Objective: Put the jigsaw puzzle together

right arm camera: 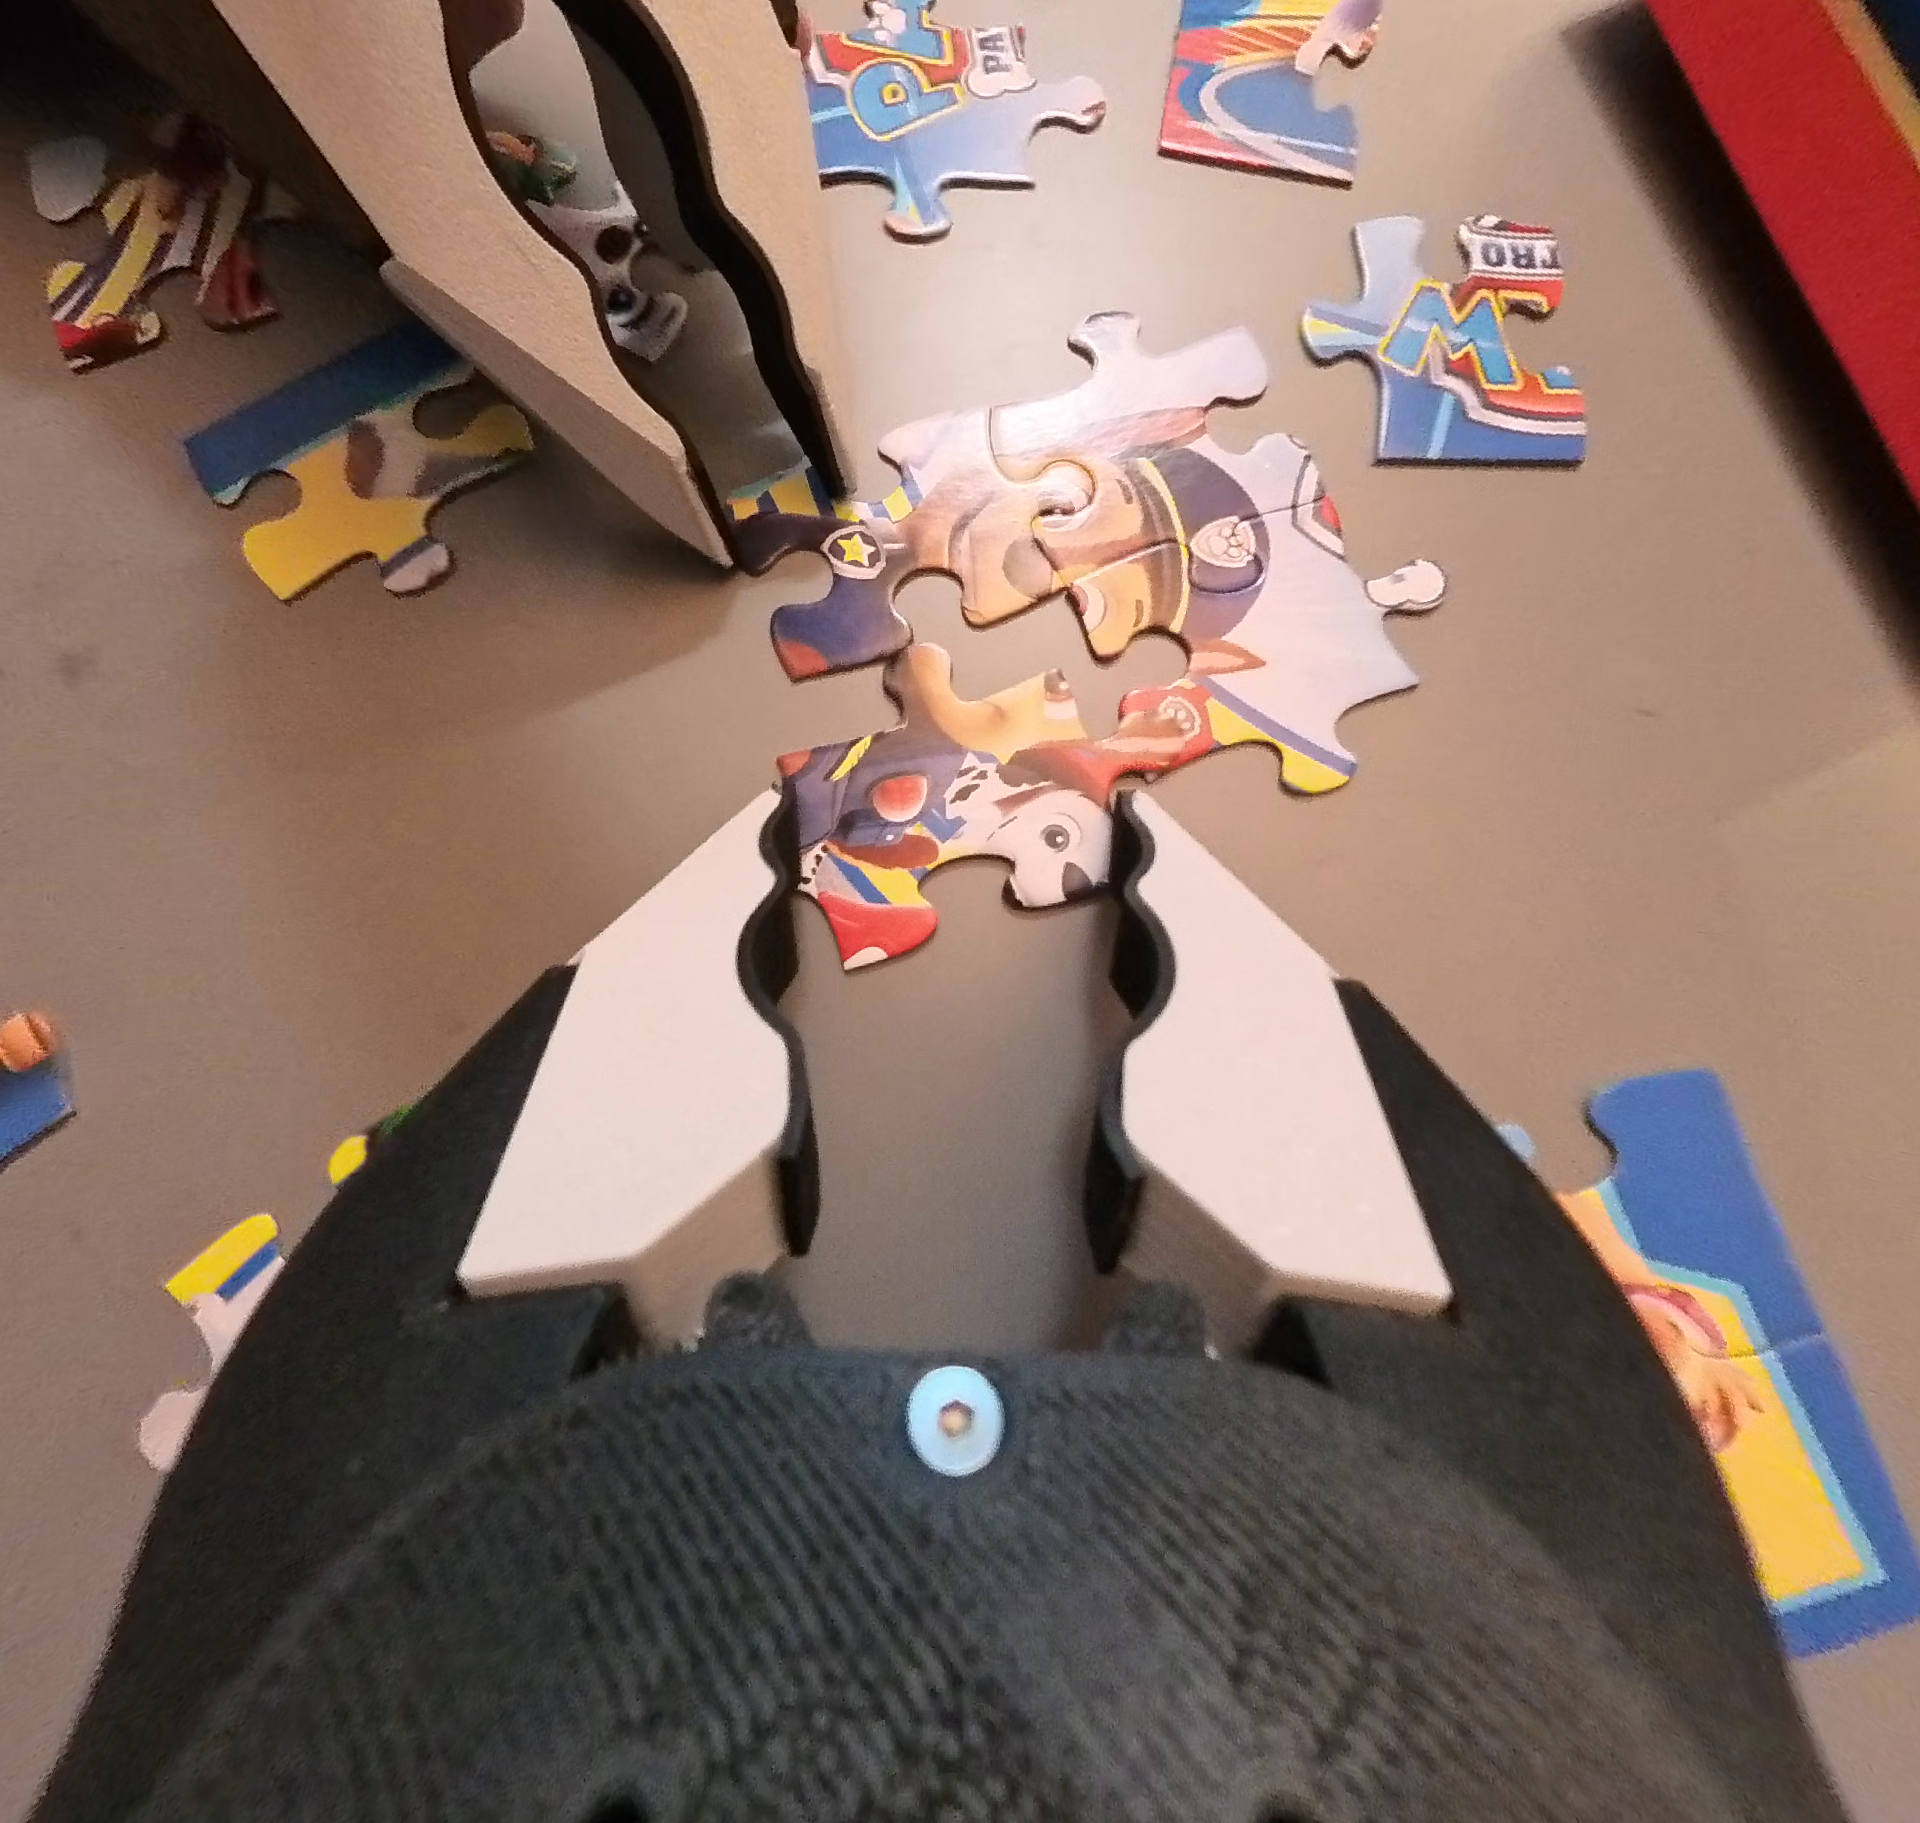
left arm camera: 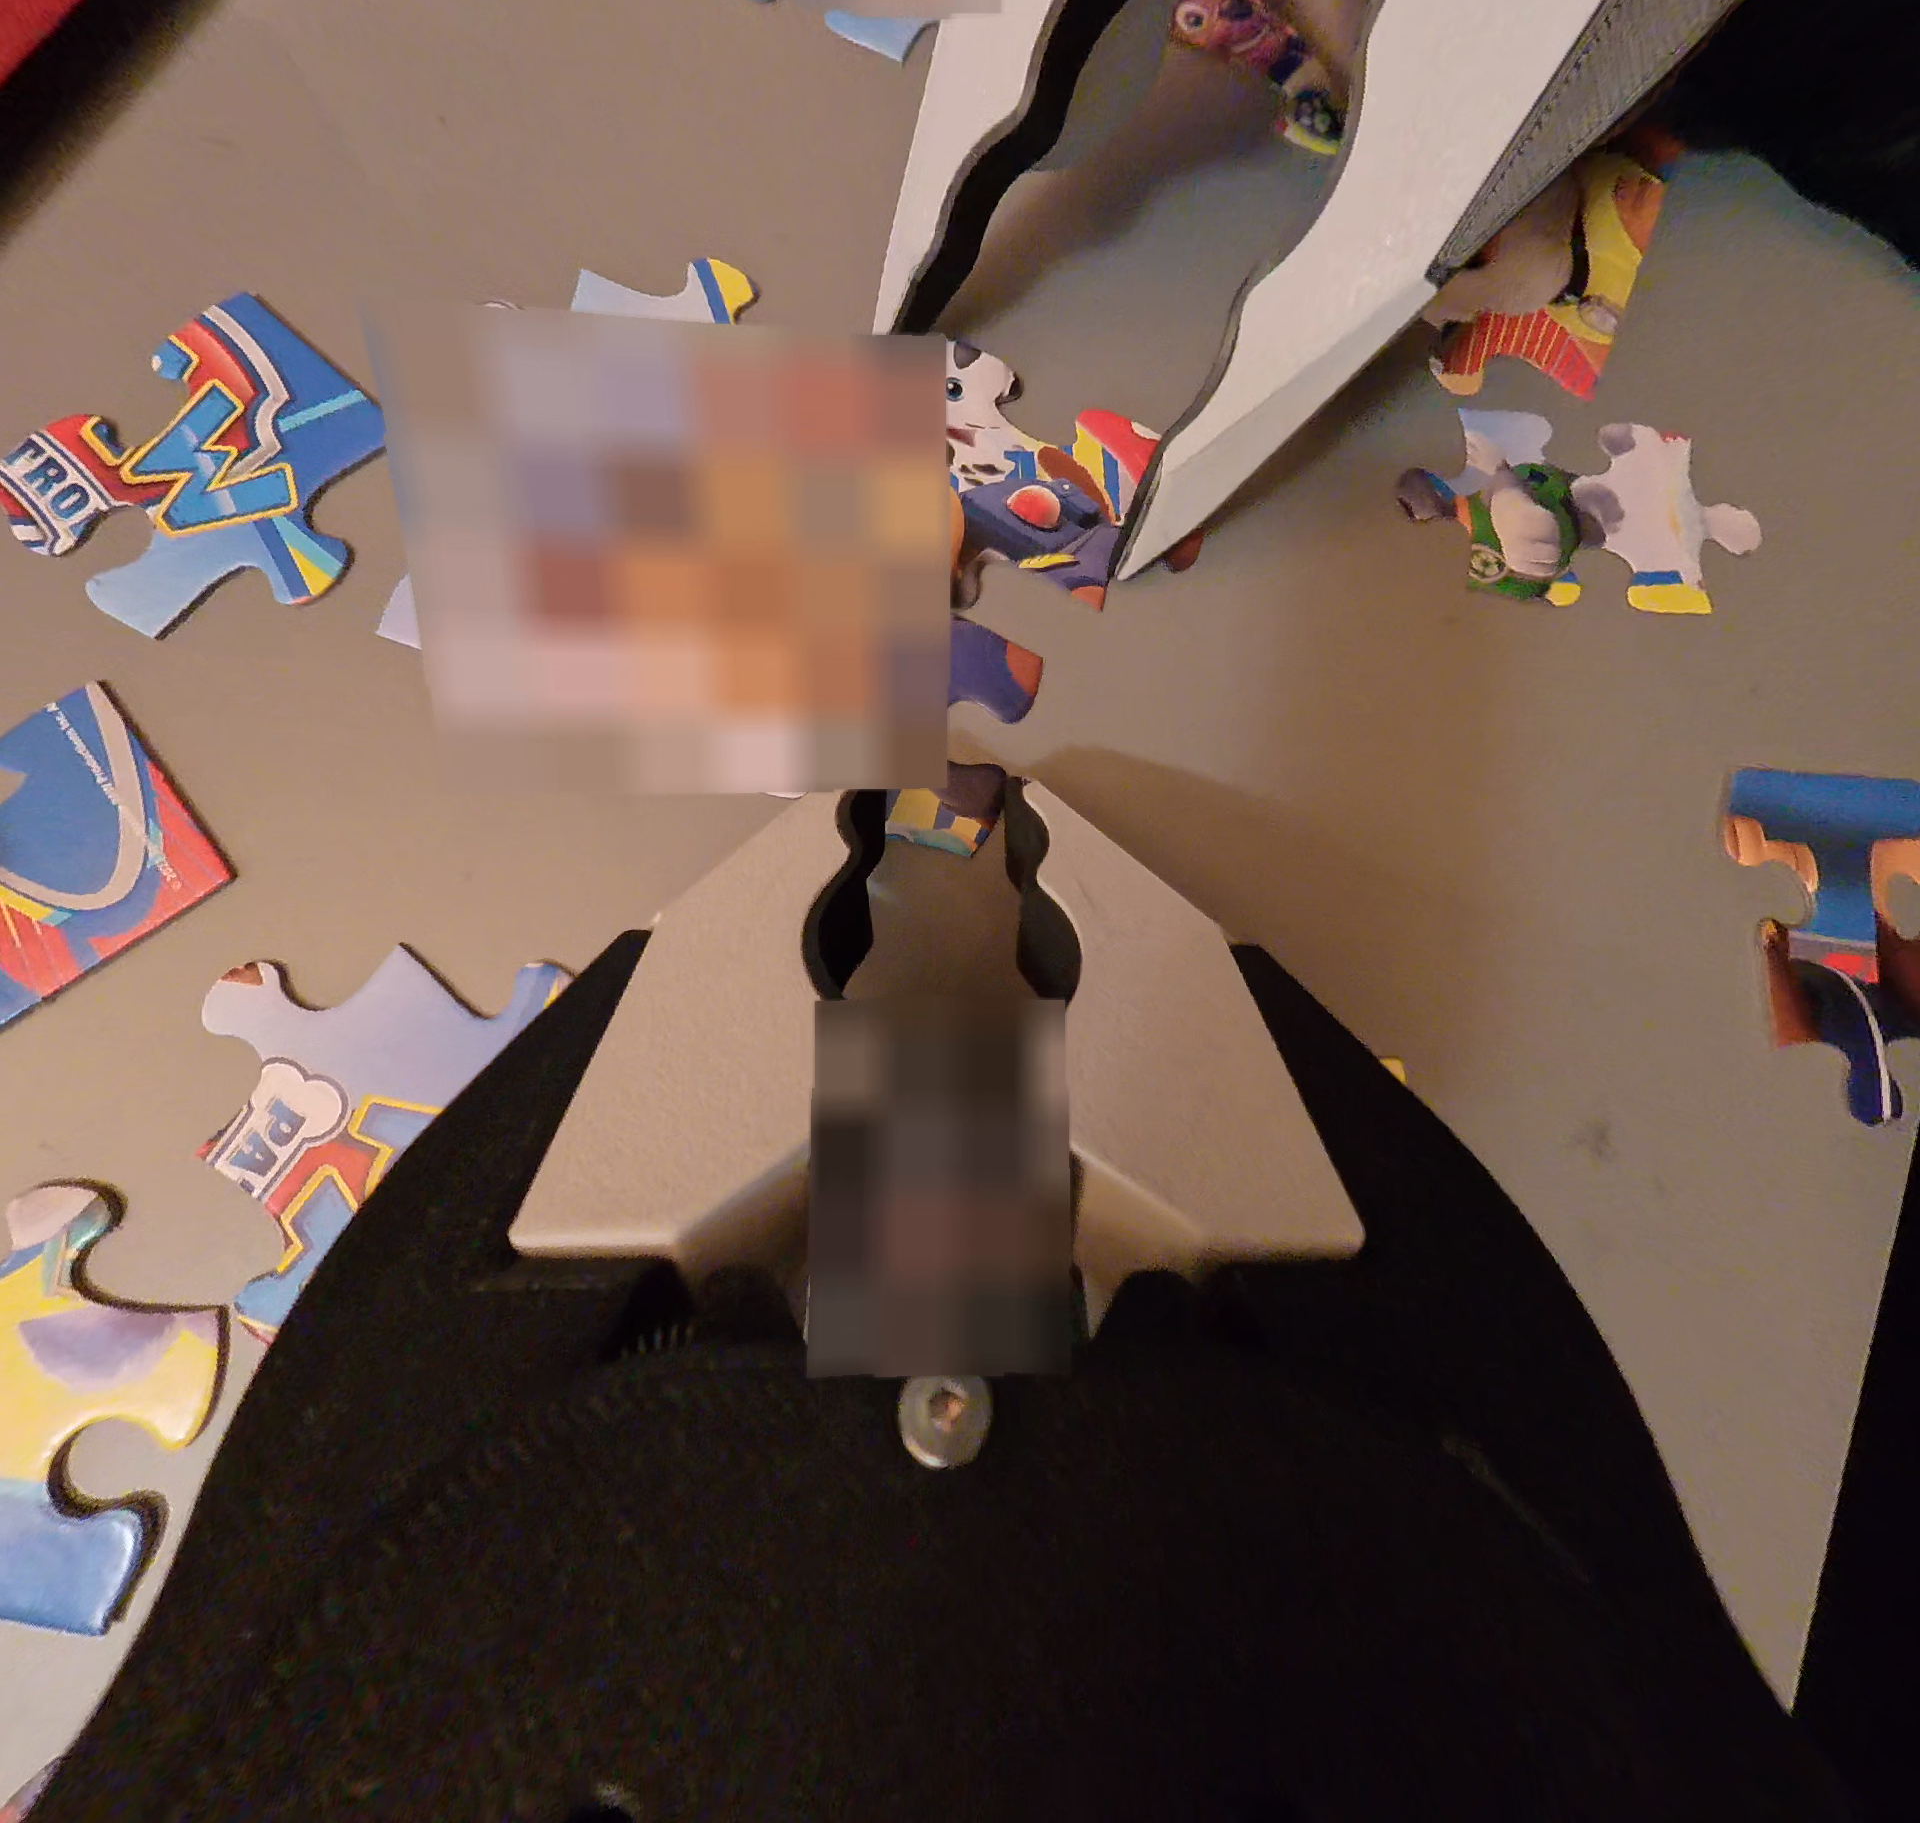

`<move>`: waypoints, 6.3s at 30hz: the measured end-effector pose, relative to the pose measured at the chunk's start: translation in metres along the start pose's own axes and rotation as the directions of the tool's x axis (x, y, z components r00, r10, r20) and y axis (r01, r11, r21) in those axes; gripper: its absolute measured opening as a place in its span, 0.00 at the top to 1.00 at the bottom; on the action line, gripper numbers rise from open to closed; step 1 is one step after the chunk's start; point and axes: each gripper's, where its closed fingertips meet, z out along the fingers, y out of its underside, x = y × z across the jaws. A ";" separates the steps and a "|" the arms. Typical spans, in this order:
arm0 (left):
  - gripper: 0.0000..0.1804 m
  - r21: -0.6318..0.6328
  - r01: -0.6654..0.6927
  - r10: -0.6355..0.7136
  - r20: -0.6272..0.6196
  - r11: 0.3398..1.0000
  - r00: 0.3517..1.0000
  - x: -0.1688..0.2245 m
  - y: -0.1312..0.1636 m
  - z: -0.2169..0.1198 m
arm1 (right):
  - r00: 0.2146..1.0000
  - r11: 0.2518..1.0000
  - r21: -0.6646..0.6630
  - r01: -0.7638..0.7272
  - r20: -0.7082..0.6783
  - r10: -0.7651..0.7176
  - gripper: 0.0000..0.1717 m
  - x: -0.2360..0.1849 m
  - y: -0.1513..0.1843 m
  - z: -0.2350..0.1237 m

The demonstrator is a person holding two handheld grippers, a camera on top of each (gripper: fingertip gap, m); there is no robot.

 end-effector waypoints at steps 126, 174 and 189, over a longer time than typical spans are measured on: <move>0.85 0.061 0.086 -0.092 0.105 0.994 0.990 -0.026 -0.024 0.017 | 0.977 0.979 0.064 -0.194 -0.073 0.199 1.00 0.030 -0.023 0.013; 0.79 0.119 0.130 -0.144 0.116 0.984 0.983 -0.050 -0.016 -0.003 | 0.988 0.992 0.082 -0.098 -0.113 0.107 0.98 0.025 -0.032 0.026; 0.85 0.106 0.097 -0.116 0.188 0.990 0.975 -0.057 -0.014 -0.004 | 0.986 0.988 0.131 -0.079 -0.137 0.097 0.97 0.028 -0.039 0.015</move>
